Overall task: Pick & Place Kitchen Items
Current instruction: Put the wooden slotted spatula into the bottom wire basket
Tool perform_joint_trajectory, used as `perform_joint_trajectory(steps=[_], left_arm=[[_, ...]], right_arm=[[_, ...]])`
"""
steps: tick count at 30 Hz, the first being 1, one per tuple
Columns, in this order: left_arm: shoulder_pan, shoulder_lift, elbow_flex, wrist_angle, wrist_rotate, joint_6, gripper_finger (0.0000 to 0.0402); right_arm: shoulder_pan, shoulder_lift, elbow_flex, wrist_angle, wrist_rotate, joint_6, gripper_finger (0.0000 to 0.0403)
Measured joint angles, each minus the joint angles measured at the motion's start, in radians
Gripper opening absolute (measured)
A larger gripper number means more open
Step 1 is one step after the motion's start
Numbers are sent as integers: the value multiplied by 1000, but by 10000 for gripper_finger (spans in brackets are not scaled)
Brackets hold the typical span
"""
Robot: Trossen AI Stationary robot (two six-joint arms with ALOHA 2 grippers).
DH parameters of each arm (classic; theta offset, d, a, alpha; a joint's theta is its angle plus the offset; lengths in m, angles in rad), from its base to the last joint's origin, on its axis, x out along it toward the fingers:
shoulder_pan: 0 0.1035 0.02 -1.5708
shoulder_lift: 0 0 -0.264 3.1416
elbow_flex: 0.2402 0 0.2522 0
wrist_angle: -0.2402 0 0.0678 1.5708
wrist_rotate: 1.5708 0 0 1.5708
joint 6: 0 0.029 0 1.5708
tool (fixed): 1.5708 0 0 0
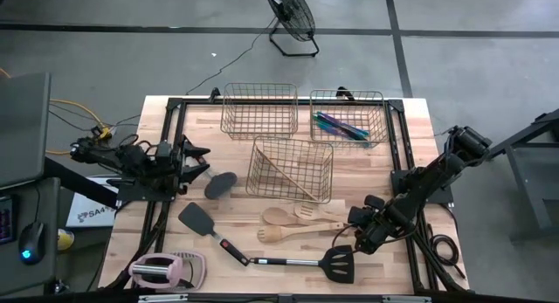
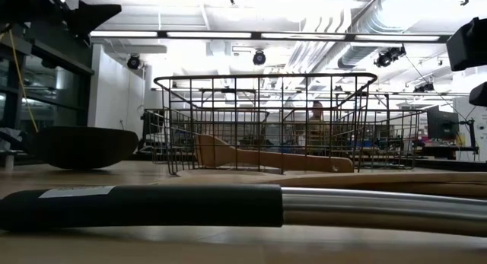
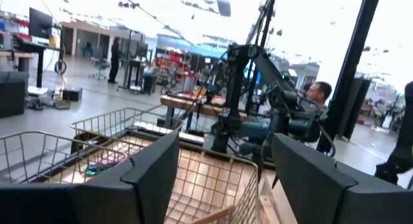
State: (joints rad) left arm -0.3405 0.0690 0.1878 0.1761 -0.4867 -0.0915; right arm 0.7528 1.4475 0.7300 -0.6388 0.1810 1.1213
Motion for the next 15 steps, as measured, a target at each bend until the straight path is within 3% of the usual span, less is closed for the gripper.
perform_joint_trajectory(steps=[3, 15], left_arm=[[0, -65, -31, -8, -3, 1, 244], [0, -63, -49, -49, -21, -21, 244]], right_arm=[[0, 0, 0, 0, 0, -2, 178], [0, 0, -21, -4, 21, -45, 178]])
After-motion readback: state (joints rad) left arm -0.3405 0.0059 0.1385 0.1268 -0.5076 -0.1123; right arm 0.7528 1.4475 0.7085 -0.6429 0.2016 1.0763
